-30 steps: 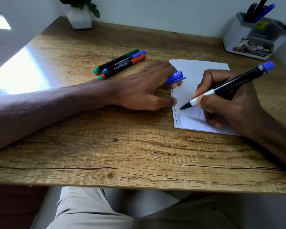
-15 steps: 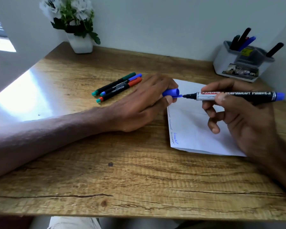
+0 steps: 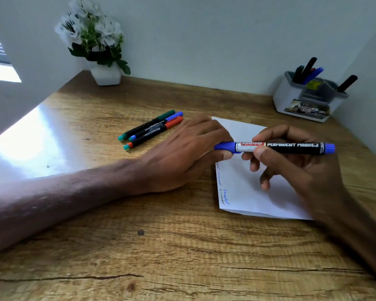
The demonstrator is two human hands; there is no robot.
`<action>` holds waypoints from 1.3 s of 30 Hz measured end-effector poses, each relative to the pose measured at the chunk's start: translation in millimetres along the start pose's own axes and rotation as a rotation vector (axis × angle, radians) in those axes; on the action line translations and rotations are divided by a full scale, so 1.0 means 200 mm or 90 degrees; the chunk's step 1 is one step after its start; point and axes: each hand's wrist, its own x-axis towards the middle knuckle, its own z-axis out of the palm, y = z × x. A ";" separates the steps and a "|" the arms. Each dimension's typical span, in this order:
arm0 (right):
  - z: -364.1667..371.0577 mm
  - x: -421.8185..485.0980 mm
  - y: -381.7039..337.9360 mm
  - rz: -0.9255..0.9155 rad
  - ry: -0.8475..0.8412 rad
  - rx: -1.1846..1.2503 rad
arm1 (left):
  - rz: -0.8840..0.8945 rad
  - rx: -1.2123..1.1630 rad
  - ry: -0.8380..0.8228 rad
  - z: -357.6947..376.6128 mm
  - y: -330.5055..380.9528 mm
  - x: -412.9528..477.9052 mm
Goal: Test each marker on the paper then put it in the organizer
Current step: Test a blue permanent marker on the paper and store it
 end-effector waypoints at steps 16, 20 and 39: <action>0.00 0.03 0.01 -0.074 -0.051 -0.026 | 0.047 0.000 0.078 0.00 -0.01 -0.03; 0.00 0.04 0.03 -0.055 -0.044 0.020 | 0.064 0.038 0.101 0.01 0.00 -0.03; -0.30 0.13 0.01 -0.053 0.142 -0.080 | -0.132 -0.135 0.229 0.09 0.06 0.28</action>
